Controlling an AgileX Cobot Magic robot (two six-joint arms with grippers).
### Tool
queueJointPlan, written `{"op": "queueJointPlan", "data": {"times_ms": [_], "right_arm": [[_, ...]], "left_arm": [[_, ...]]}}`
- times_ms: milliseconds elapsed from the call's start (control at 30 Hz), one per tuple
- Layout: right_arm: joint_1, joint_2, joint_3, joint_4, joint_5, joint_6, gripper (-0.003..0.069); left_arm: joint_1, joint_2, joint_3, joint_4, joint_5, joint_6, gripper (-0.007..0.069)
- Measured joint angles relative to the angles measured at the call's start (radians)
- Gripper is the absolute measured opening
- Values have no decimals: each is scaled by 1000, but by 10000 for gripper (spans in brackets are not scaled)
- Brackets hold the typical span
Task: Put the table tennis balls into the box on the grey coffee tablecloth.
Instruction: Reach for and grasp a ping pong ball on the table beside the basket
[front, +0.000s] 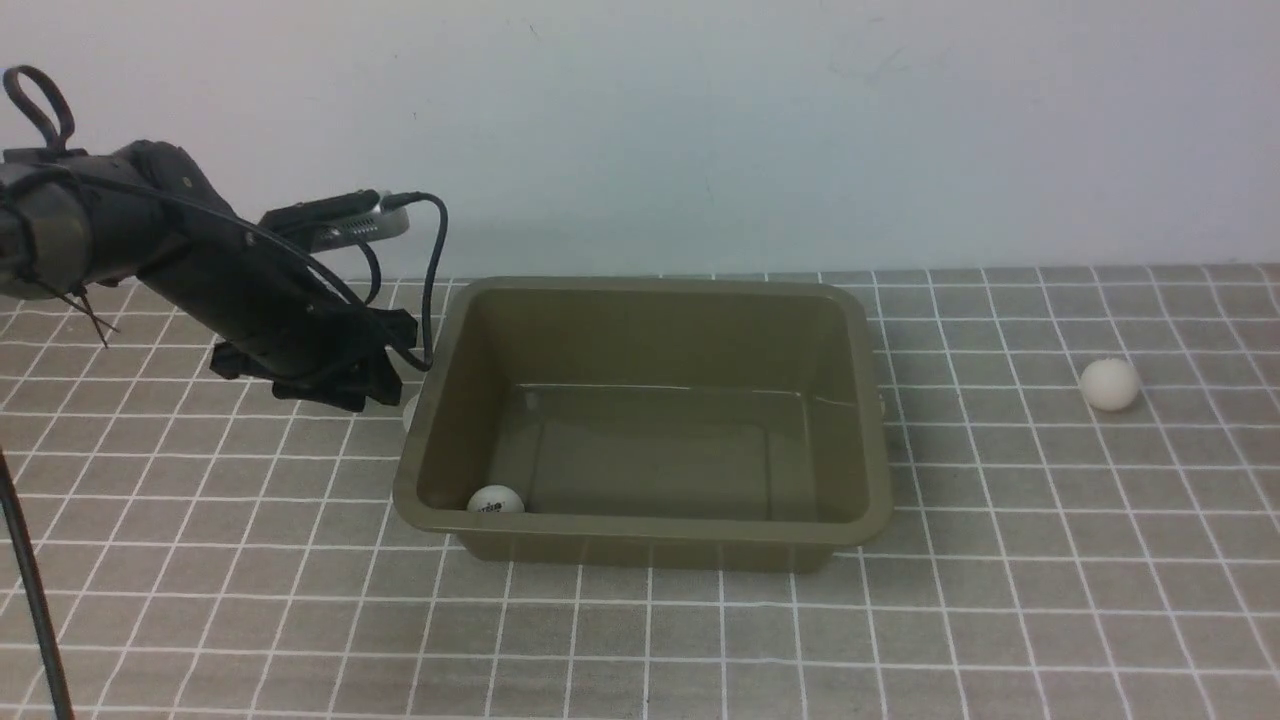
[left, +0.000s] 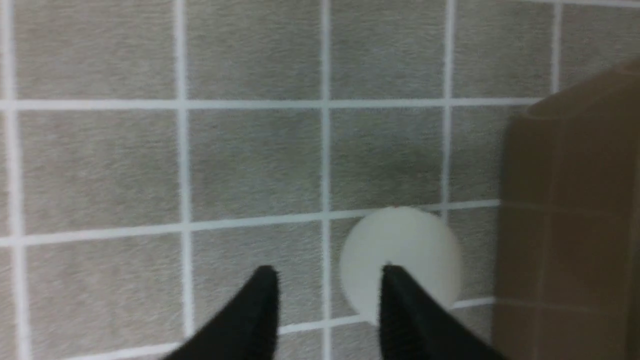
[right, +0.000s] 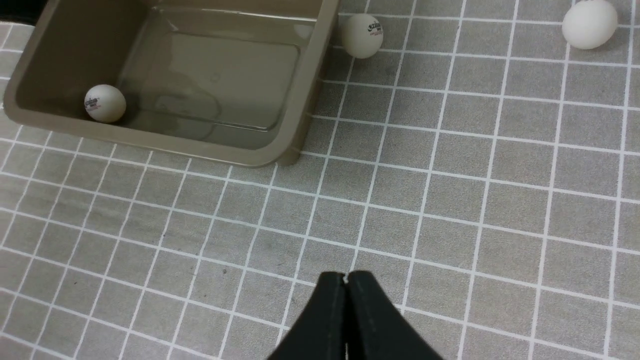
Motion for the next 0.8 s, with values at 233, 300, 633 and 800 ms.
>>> {"op": "queueJointPlan", "data": {"times_ms": [233, 300, 633, 800], "right_arm": [[0, 0, 0, 13, 1, 0, -9], [0, 0, 0, 13, 1, 0, -9], [0, 0, 0, 19, -1, 0, -9], [0, 0, 0, 22, -2, 0, -9]], "left_arm": [[-2, 13, 0, -66, -25, 53, 529], [-7, 24, 0, -71, -23, 55, 542], [-51, 76, 0, -74, -48, 71, 531], [-51, 79, -1, -32, -46, 71, 353]]}}
